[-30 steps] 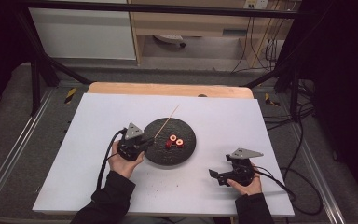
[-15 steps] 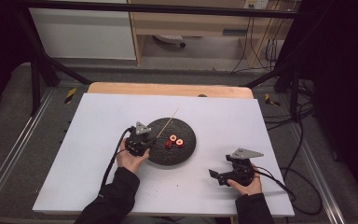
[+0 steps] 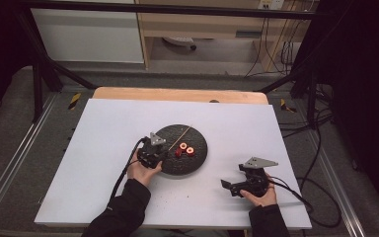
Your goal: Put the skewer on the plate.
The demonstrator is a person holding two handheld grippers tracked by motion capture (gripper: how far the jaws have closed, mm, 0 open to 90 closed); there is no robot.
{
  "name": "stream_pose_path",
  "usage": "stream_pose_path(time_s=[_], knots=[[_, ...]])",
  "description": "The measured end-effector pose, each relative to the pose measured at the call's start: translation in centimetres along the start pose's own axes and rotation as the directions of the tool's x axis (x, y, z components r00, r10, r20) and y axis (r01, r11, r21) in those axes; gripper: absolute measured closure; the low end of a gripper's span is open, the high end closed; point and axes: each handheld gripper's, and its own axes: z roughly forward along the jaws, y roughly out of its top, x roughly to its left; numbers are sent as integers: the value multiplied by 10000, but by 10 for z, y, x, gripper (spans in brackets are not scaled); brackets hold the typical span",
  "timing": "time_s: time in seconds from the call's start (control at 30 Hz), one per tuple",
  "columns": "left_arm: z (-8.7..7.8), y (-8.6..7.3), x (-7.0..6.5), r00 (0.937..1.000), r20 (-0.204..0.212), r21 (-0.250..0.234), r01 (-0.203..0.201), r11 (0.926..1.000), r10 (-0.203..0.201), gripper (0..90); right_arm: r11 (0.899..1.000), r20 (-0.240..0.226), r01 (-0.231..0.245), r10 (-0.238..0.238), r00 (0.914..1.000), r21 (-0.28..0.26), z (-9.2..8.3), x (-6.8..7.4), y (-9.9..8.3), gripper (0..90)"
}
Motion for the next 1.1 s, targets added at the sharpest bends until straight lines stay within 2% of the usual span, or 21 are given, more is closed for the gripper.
stream_pose_path(time_s=[0.27,0.37,0.6,0.83,0.93,1.1], knots=[[0,0,1,9999,93,-117,-48,9999,49,873,10000,6,19,-19,10000,-10,0,0,0,13],[-3,0,3,9998,158,-236,-86,9997,90,813,10000,-11,-15,15,10000,-14,0,0,0,13],[-21,-3,7,9984,513,-732,-198,9971,235,602,10000,28,20,-20,10000,-41,-1,0,0,11],[-41,-14,15,9926,1046,-1030,-510,9934,618,385,10000,35,-31,31,10000,-38,-2,0,1,9],[-51,-22,19,9904,1066,-1111,-763,9909,882,311,10000,72,-24,24,10000,-69,-3,-1,1,7],[-65,-42,31,9913,988,-1114,-757,9909,869,167,10000,74,-22,22,10000,-95,-4,-1,1,7]])
